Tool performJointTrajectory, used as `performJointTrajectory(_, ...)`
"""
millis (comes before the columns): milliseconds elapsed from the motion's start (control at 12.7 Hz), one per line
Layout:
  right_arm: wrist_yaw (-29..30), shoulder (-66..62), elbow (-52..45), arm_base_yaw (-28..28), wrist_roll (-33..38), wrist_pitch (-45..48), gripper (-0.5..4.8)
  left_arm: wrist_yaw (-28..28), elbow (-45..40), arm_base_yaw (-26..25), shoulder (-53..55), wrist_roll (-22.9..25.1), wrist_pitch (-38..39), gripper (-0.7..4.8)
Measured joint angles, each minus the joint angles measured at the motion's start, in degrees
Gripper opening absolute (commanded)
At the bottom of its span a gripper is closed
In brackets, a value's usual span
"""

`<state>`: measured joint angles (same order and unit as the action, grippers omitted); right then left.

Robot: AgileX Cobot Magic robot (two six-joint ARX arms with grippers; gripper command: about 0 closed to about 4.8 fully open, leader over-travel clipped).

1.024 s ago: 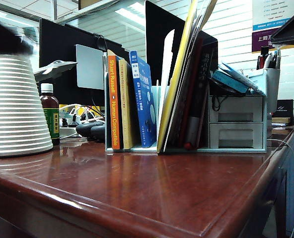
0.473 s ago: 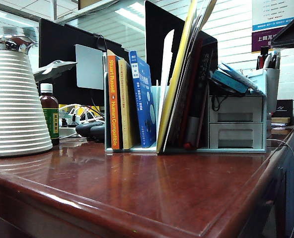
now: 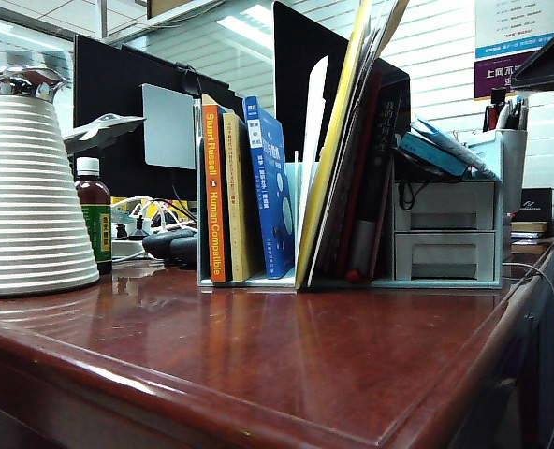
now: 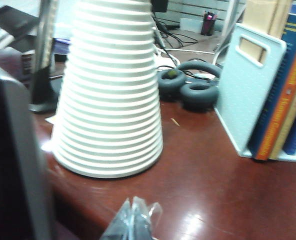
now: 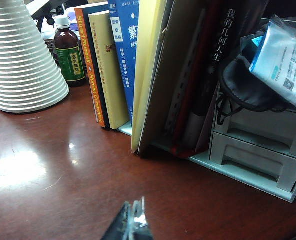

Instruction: Pick up the blue book and put it on the bookshelf.

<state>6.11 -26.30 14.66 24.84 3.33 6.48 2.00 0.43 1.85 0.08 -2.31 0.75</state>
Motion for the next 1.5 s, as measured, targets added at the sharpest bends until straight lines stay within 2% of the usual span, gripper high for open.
performJointTrajectory(158, 0.0, 0.0, 0.0, 0.0, 0.0, 0.0, -0.05, -0.6, 0.0, 1.5, 0.0, 0.1, 0.0, -0.01)
performJointTrajectory(709, -0.1, 0.0, 0.0, 0.0, -0.3, 0.0, -0.05, -0.5, 0.0, 1.5, 0.0, 0.1, 0.0, -0.01)
performJointTrajectory(788, -3.1, 2.7, -1.8, -2.3, -0.6, 0.1, -0.05, -0.5, 0.0, 1.5, 0.0, 0.1, 0.1, -0.01)
performJointTrajectory(867, -7.0, 5.6, -4.3, -7.5, -0.7, 0.4, -0.05, -0.5, 0.0, 1.5, 0.0, 0.1, 0.1, -0.01)
performJointTrajectory(1103, -7.6, 19.0, -9.4, -16.5, -0.7, -2.3, -0.05, -0.5, 0.0, 1.5, 0.0, 0.1, 0.2, -0.01)
performJointTrajectory(1260, -7.5, 26.3, -12.3, -19.9, -0.7, -4.3, -0.05, -0.5, 0.0, 1.5, 0.0, 0.1, 0.3, -0.01)
performJointTrajectory(1497, -7.5, 26.1, -14.2, -20.9, -0.8, -9.0, -0.05, -0.6, 0.0, 1.5, 0.0, 0.1, 0.4, -0.01)
